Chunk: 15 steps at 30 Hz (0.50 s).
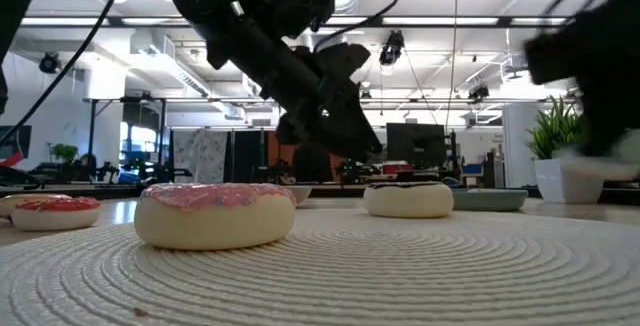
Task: Pick & Place donuts
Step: Put the small blue donut on the light blue plate
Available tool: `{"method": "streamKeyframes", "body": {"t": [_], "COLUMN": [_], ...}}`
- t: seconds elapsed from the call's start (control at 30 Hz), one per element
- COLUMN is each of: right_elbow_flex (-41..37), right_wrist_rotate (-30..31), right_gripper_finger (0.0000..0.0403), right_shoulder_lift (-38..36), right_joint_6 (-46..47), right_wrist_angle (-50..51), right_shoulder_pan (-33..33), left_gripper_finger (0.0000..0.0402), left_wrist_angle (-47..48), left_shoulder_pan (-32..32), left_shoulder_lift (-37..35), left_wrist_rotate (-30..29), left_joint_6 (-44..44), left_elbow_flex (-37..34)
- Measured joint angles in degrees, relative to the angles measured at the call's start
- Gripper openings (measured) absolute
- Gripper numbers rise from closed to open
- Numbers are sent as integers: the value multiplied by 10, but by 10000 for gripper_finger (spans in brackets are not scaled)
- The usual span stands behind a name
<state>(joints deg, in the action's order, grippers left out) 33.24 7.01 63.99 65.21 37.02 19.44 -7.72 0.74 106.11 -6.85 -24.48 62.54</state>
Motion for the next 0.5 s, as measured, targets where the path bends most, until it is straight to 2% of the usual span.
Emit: {"method": "streamKeyframes", "body": {"t": [0.1,0.23,0.33,0.5], "right_elbow_flex": [2,13,26,35], "right_wrist_rotate": [-15,-16,-27,-37], "right_gripper_finger": [13,13,13,13], "right_shoulder_lift": [9,42,56,88], "right_joint_6": [-74,-143,-177,-193], "right_wrist_angle": [-42,-49,-59,-64], "right_shoulder_pan": [-113,-239,-298,-346], "left_gripper_finger": [128,128,128,128], "left_wrist_angle": [10,20,29,39], "left_shoulder_pan": [1,1,1,1], "left_shoulder_lift": [-13,-29,-37,-40], "left_wrist_rotate": [-10,-26,-34,-36], "left_joint_6": [8,21,22,29], "left_elbow_flex": [0,0,0,0]}}
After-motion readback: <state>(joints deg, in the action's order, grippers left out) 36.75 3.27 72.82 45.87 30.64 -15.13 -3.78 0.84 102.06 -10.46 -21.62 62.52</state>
